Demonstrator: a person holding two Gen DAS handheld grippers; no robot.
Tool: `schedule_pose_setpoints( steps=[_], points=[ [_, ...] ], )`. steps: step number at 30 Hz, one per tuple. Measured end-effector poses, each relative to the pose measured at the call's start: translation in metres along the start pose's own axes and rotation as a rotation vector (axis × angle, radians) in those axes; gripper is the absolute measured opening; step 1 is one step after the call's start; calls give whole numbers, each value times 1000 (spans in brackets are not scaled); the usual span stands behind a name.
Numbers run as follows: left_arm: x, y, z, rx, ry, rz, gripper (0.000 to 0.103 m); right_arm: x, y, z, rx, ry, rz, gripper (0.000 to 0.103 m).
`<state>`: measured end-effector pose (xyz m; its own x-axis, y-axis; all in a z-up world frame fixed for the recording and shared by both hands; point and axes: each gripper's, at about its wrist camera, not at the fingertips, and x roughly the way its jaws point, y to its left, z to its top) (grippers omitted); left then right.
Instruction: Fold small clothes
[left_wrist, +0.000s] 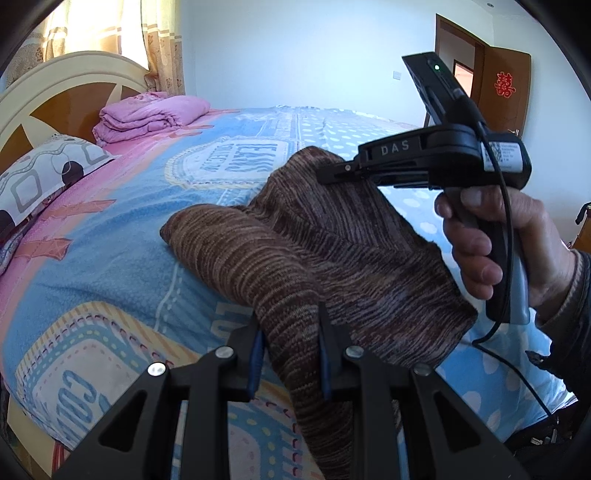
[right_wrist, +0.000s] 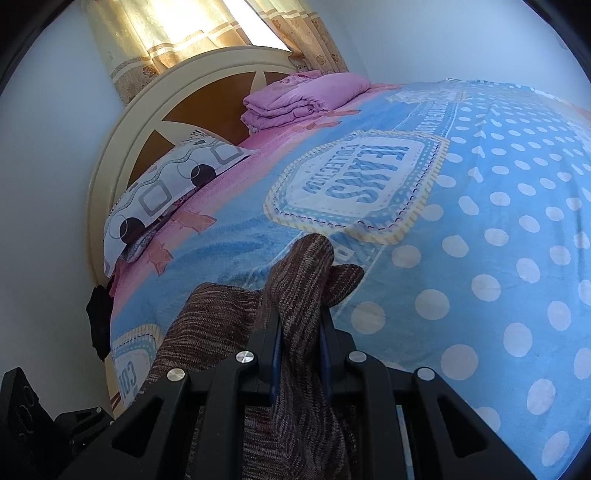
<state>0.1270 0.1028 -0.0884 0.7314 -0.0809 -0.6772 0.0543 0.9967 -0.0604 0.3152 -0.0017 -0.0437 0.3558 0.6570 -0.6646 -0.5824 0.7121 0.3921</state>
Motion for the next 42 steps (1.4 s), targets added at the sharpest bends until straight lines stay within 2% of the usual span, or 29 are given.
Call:
schedule_pose_setpoints(
  steps=[7,10,11,16,18,20,23,26,28,30,31,33,36,39,40,41,42],
  points=[
    [11,3,-13,-31,41,14,28,19,-13,-4,27,41,-55,17],
    [17,4,-17,-44,60,19,31,33,-24,-10,37,83,-120,18],
    [18,4,-18,-41,63,24,35,37,-28,-12,45,94,-131,18],
    [14,1,-16,-26,59,45,41,32,-35,-15,75,77,-136,24],
    [8,-3,-15,-12,49,57,52,25,-33,-17,69,67,-144,24],
    [0,-5,-13,-1,22,73,60,17,-29,-19,52,55,-145,24],
    [-17,-7,-6,20,-38,99,65,13,-24,-22,23,60,-154,25],
    [-27,-7,3,25,-89,144,79,19,-23,-26,-9,87,-186,25],
    [-22,-2,9,28,-116,193,80,23,-24,-29,-21,101,-200,26],
    [-8,11,16,34,-131,270,82,16,-26,-32,-19,92,-199,26],
    [6,18,19,47,-116,319,82,8,-27,-34,-16,86,-199,26],
    [24,36,21,32,-73,364,82,-16,-30,-42,13,68,-195,26],
    [38,61,21,-53,-40,331,86,-49,-27,-63,60,60,-114,38],
    [38,65,18,-78,-56,327,90,-67,-10,-90,16,63,-87,39],
    [40,65,17,-75,-57,331,91,-66,-5,-96,-4,71,-102,37],
    [40,60,16,-74,-59,332,91,-63,-2,-103,-19,89,-145,29],
    [41,57,15,-74,-60,335,91,-61,-2,-108,-21,111,-169,4]
  ],
)
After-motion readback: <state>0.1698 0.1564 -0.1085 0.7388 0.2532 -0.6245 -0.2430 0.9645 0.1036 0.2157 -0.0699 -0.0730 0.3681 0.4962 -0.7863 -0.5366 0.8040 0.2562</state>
